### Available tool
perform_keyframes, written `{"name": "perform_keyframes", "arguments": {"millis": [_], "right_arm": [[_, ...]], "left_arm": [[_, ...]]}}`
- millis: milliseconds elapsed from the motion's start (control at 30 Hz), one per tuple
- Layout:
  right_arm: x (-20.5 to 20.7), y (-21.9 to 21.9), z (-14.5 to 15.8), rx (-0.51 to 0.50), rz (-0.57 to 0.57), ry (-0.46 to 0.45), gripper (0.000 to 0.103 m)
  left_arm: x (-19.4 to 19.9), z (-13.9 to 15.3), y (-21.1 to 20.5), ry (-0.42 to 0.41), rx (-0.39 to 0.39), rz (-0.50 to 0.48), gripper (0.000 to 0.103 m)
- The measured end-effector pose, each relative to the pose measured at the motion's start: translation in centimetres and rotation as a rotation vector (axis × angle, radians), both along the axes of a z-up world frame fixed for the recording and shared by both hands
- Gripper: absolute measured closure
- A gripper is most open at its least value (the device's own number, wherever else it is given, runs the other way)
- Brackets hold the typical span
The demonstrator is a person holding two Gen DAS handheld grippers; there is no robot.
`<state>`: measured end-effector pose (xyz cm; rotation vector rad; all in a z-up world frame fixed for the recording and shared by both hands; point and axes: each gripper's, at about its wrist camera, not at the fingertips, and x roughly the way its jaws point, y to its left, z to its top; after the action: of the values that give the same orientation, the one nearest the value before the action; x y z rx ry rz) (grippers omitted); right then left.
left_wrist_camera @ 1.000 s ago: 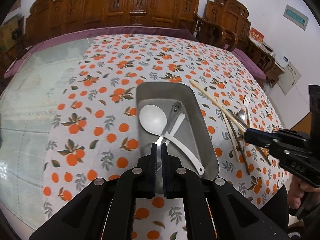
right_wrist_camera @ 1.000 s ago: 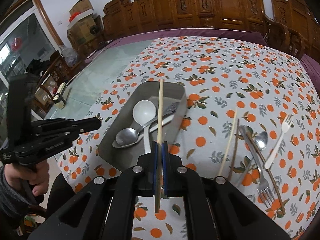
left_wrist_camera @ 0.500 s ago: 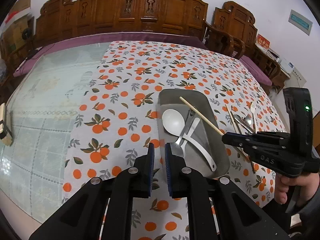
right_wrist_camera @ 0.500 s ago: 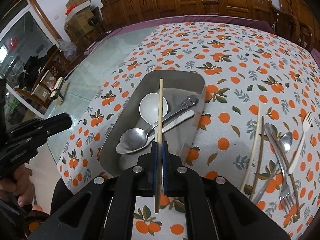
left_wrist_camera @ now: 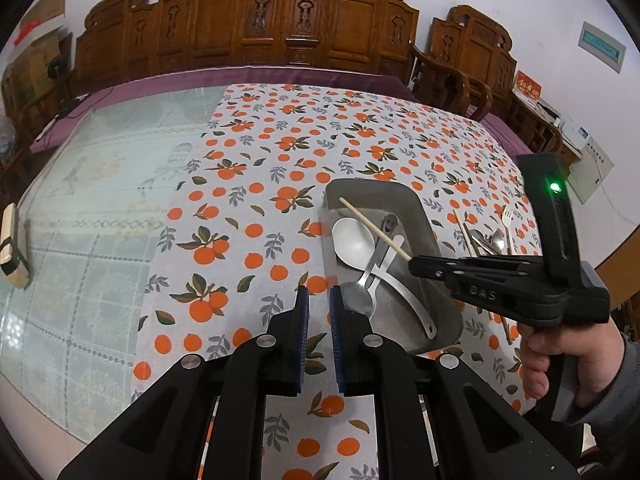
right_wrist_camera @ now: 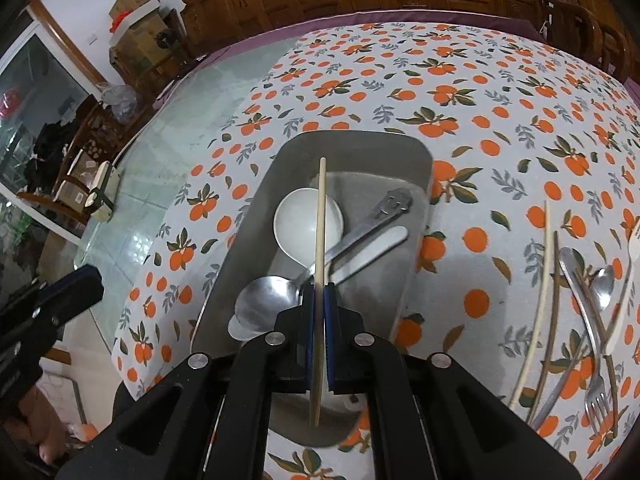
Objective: Organize utensils
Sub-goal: 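Carry the wooden chopstick over the tray and release it with the right tool, then withdraw the right tool and move both tools to the utensils beside the tray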
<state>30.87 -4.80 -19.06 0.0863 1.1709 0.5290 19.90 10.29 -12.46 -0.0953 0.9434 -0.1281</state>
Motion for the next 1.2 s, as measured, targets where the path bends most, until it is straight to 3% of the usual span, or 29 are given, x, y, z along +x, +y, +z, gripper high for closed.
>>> {"name": "perform_keyframes", "arguments": {"millis": [500,833,900,1067,1200], "right_arm": [[-0.4,1.3,-0.7,0.029,0.064,0.019,0.094],[-2.3,-2.9,3.2,0.015,0.093,-0.114,0.094],[-3.0,-4.6,4.2,-0.001,0.086,-0.148,0.094],[-4.3,-8.8,6.0,-0.04,0.055,-0.218,0.094],[-5.2,-12.6,7.2,-0.057,0.005,-0.262,0.092]], "left_arm": [[-0.4,0.1,0.2,-0.001,0.005,0.006,0.094],[-0.5,0.4,-1.5,-0.003,0.013,-0.015,0.093],[-0.5,0.5,-2.2,-0.006,0.014,-0.022,0.085],[-0.1,0.7,-4.0,-0.013,0.02,-0.042,0.081],[0.2,0.7,-5.9,-0.02,0.018,-0.064,0.066]]}}
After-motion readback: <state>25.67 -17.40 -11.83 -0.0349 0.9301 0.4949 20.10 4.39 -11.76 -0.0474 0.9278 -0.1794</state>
